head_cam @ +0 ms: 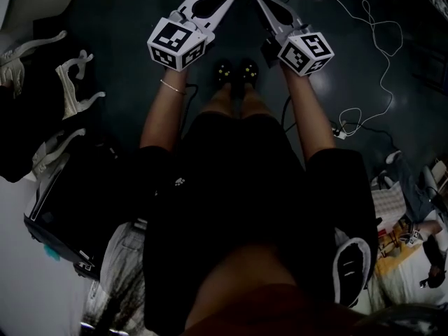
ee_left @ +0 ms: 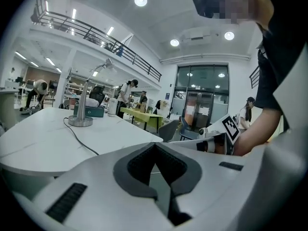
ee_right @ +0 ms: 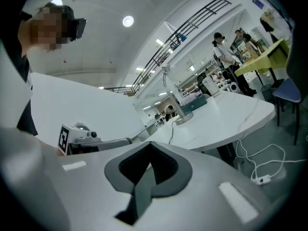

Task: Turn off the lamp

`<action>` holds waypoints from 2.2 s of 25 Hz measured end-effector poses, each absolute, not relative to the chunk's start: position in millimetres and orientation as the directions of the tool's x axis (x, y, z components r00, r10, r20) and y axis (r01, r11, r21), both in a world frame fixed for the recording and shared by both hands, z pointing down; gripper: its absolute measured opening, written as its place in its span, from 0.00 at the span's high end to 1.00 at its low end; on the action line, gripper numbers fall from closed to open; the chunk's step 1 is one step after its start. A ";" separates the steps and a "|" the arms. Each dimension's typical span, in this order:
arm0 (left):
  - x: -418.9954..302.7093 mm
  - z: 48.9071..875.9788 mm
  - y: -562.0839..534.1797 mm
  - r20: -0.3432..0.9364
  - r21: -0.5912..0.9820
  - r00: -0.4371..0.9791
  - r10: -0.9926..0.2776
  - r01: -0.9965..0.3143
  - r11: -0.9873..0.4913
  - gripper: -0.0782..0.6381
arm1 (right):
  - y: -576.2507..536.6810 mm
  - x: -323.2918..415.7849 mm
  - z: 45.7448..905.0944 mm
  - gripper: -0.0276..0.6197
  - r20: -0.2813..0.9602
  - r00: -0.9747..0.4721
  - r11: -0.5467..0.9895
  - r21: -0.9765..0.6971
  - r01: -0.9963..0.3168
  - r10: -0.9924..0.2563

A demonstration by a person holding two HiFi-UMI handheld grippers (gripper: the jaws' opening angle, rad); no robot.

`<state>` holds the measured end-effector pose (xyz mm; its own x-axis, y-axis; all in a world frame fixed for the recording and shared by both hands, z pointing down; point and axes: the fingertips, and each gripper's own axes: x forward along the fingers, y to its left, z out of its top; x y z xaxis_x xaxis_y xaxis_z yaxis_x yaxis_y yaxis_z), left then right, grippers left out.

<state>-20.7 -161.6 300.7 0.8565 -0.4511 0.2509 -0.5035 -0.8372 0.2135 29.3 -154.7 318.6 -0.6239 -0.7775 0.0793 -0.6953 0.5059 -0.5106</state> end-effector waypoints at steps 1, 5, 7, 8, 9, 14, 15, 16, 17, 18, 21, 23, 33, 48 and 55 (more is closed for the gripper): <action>-16.5 295.8 -158.6 0.247 0.215 0.863 -0.441 -0.493 -0.843 0.88 | -151.9 31.6 312.8 0.96 0.061 -0.622 0.507 -0.520 -0.688 -0.781; -1.0 274.9 -145.3 0.230 0.204 0.886 -0.403 -0.449 -0.870 0.88 | -138.8 35.1 293.9 0.96 0.037 -0.629 0.529 -0.504 -0.682 -0.776; 5.5 264.7 -136.7 0.225 0.185 0.906 -0.360 -0.402 -0.897 0.88 | -135.5 35.0 283.2 0.96 0.014 -0.637 0.542 -0.510 -0.668 -0.771; 7.4 260.2 -132.3 0.223 0.173 0.917 -0.331 -0.371 -0.912 0.88 | -134.8 33.5 277.4 0.96 -0.002 -0.640 0.550 -0.515 -0.658 -0.768; 7.9 256.2 -128.8 0.223 0.161 0.926 -0.306 -0.344 -0.925 0.88 | -134.0 31.2 271.9 0.96 -0.014 -0.644 0.558 -0.517 -0.650 -0.764; -9.9 238.1 -124.5 0.184 0.200 0.936 -0.299 -0.334 -0.921 0.88 | -125.6 20.3 255.6 0.96 -0.034 -0.657 0.581 -0.503 -0.639 -0.753; -15.0 236.2 -122.8 0.183 0.211 0.938 -0.296 -0.331 -0.920 0.88 | -124.3 18.6 253.7 0.96 -0.038 -0.657 0.582 -0.505 -0.637 -0.753; -19.2 235.8 -119.9 0.192 0.211 0.938 -0.287 -0.325 -0.922 0.88 | -123.4 17.7 252.0 0.96 -0.042 -0.658 0.583 -0.507 -0.635 -0.752; -22.7 237.1 -116.5 0.212 0.200 0.938 -0.275 -0.318 -0.927 0.88 | -123.1 17.2 250.4 0.96 -0.046 -0.660 0.586 -0.508 -0.631 -0.750; -25.6 239.3 -112.8 0.238 0.183 0.935 -0.263 -0.309 -0.934 0.88 | -123.0 16.8 248.7 0.96 -0.049 -0.664 0.592 -0.507 -0.627 -0.746; -32.4 242.1 -101.2 0.273 0.160 0.935 -0.228 -0.278 -0.947 0.88 | -120.9 12.7 243.9 0.96 -0.054 -0.683 0.612 -0.498 -0.614 -0.729; -37.7 239.1 -97.8 0.265 0.160 0.935 -0.234 -0.282 -0.946 0.88 | -119.1 6.9 241.4 0.96 -0.054 -0.696 0.628 -0.486 -0.608 -0.716; -73.7 231.7 -82.4 0.274 0.182 0.909 -0.315 -0.371 -0.911 0.88 | -101.1 -14.8 223.3 0.96 -0.061 -0.745 0.680 -0.464 -0.569 -0.665; -122.6 209.4 -80.7 0.225 0.161 0.853 -0.472 -0.510 -0.845 0.88 | -83.7 -36.7 216.1 0.96 -0.034 -0.764 0.704 -0.417 -0.575 -0.644; -121.7 198.2 -72.5 0.186 0.153 0.846 -0.499 -0.527 -0.836 0.88 | -73.9 -39.0 199.5 0.96 -0.046 -0.764 0.714 -0.395 -0.579 -0.644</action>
<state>-121.7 -72.5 198.2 0.8462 -0.4993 0.1862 -0.5269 -0.8361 0.1527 -39.0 -73.9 199.5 -0.7635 -0.6442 -0.0459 -0.5785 0.7138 -0.3947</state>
